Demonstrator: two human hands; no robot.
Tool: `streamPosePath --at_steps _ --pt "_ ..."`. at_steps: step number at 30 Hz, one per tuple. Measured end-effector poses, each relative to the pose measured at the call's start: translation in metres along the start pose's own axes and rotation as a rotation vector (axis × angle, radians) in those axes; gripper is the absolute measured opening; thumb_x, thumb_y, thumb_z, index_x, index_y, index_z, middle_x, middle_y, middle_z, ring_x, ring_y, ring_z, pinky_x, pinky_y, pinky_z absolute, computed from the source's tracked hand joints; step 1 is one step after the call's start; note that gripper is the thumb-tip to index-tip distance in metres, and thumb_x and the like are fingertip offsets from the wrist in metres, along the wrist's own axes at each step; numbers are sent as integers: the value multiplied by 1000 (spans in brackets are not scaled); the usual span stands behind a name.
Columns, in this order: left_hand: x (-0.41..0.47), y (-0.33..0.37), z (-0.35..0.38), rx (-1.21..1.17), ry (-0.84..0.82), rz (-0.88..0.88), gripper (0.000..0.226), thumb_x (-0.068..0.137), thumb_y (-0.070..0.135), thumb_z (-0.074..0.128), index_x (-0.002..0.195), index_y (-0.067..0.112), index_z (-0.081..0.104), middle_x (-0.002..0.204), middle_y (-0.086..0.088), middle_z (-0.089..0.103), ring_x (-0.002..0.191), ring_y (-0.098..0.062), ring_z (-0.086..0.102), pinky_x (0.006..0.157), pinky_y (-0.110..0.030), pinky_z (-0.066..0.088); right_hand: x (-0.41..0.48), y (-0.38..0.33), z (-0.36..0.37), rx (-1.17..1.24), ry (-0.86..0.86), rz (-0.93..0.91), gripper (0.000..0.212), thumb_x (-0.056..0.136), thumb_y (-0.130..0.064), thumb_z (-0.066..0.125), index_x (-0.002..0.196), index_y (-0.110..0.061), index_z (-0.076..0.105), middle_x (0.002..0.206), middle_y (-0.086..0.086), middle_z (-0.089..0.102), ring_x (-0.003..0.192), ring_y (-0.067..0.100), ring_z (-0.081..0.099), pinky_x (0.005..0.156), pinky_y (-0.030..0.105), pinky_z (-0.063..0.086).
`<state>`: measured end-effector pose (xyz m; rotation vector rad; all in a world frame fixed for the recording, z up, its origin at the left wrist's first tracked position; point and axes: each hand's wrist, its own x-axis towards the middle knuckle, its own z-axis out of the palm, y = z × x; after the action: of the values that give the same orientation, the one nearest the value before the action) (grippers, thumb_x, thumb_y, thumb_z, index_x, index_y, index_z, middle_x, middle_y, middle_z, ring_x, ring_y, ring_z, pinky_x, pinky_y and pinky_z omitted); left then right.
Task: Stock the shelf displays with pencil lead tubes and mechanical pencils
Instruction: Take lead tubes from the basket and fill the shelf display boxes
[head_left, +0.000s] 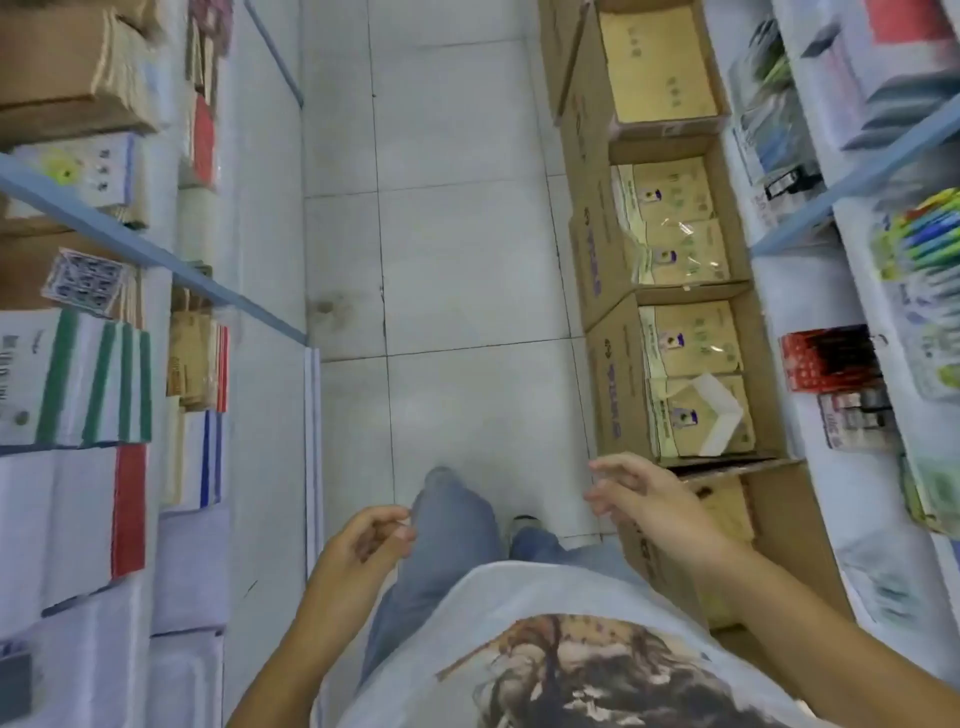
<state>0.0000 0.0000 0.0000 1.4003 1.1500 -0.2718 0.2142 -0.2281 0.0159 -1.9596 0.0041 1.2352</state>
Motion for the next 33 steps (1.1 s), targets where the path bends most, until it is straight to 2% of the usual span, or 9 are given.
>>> streamPosePath --at_steps 4,8,11,15,20,23,27,31,33 --pt "44 21 -31 -37 57 -70 17 97 11 64 104 24 71 96 0 77 92 -16 73 79 -20 52 61 -53 7 4 -76 27 17 96 -16 56 108 -25 64 92 -2 74 85 12 69 83 29 53" --pt "114 71 -64 -45 62 -68 19 96 6 63 104 23 70 97 -2 76 96 -19 71 84 -26 52 129 -113 14 5 -77 35 18 96 -16 56 108 -25 65 91 -3 74 85 13 70 82 32 53" --pt "170 133 -89 -21 18 -25 20 96 5 64 102 22 70 92 2 77 93 -15 72 85 -25 52 166 -167 12 87 -26 58 17 95 -18 58 108 -26 66 91 -2 74 86 15 70 77 29 52" --pt "244 228 -112 43 -77 58 18 98 13 62 107 27 69 93 12 76 86 -3 71 82 -20 52 208 -230 -2 150 56 86 20 97 -10 55 106 -23 67 88 0 74 80 16 68 81 34 53" --pt "340 341 -121 66 -134 115 17 99 11 60 106 24 69 92 8 77 85 -10 72 80 -19 54 272 -302 -36 216 144 121 17 95 -8 57 106 -16 66 87 7 74 77 17 67 74 30 52" --pt "400 401 -119 68 -140 118 17 100 9 59 104 22 69 92 3 77 88 -16 71 83 -25 54 332 -351 -66 202 146 121 16 95 -10 58 107 -17 66 91 8 75 78 16 68 69 24 53" --pt "461 487 -123 30 -72 104 19 100 2 56 104 17 67 98 -8 74 88 -22 69 78 -20 54 414 -438 -112 147 121 108 14 95 -10 58 103 -18 67 89 7 74 79 19 68 78 33 53" --pt "509 566 -136 -39 19 79 18 99 1 57 103 15 68 96 -4 72 76 0 69 69 -9 51 492 -543 -152 54 58 66 16 95 -9 57 103 -18 67 89 7 74 70 7 67 60 14 50" --pt "537 600 -148 -69 69 62 18 100 5 57 101 18 68 95 -1 73 72 3 68 65 -11 52 532 -595 -166 11 26 45 15 95 -10 57 104 -19 67 89 5 74 73 9 67 59 13 49"
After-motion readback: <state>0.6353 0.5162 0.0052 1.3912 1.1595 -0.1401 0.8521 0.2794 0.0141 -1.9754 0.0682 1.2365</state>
